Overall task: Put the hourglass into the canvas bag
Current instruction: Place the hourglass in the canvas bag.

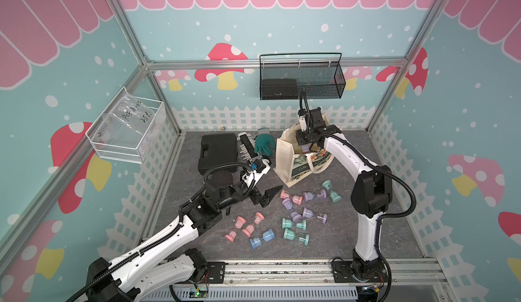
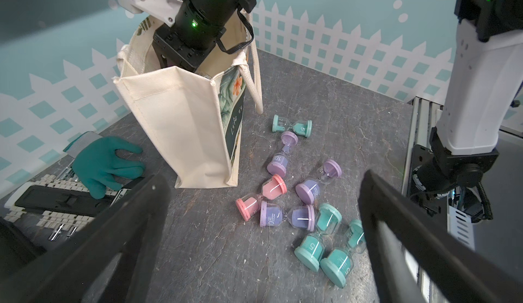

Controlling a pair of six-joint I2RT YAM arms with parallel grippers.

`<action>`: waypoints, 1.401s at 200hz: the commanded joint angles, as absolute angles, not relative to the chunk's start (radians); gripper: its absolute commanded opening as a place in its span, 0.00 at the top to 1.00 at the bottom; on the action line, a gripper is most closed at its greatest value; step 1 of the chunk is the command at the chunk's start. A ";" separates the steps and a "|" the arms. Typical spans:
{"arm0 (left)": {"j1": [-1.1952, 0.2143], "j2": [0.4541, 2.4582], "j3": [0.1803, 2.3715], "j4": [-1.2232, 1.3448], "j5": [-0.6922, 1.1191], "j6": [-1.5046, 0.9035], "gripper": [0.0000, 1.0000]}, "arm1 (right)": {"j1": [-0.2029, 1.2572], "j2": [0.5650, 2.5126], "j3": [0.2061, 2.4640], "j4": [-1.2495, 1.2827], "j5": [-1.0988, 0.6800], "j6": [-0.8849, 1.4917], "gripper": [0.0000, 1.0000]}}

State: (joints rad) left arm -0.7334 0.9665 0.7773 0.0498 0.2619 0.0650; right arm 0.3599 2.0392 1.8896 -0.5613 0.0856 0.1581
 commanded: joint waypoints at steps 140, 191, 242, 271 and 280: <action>-0.729 1.020 0.767 0.076 -0.477 -0.102 0.01 | 0.357 2.125 1.823 -0.495 0.056 0.132 0.69; -0.729 1.006 0.740 0.107 -0.409 -0.044 0.01 | 0.358 2.128 1.828 -0.486 0.062 0.133 0.58; -0.729 0.998 0.728 0.119 -0.338 0.014 0.01 | 0.357 2.077 1.829 -0.479 0.051 0.133 0.41; -0.729 0.994 0.726 0.125 -0.328 0.024 0.01 | 0.358 2.045 1.831 -0.488 0.036 0.131 0.33; -0.729 0.991 0.723 0.124 -0.325 0.034 0.01 | 0.357 2.033 1.833 -0.493 0.028 0.131 0.29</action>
State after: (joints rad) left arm -0.7334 1.0107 0.7380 0.0994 -0.3592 -0.0143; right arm 0.3595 2.1063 1.8370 -0.4976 0.0532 0.1440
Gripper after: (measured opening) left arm 0.994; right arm 0.680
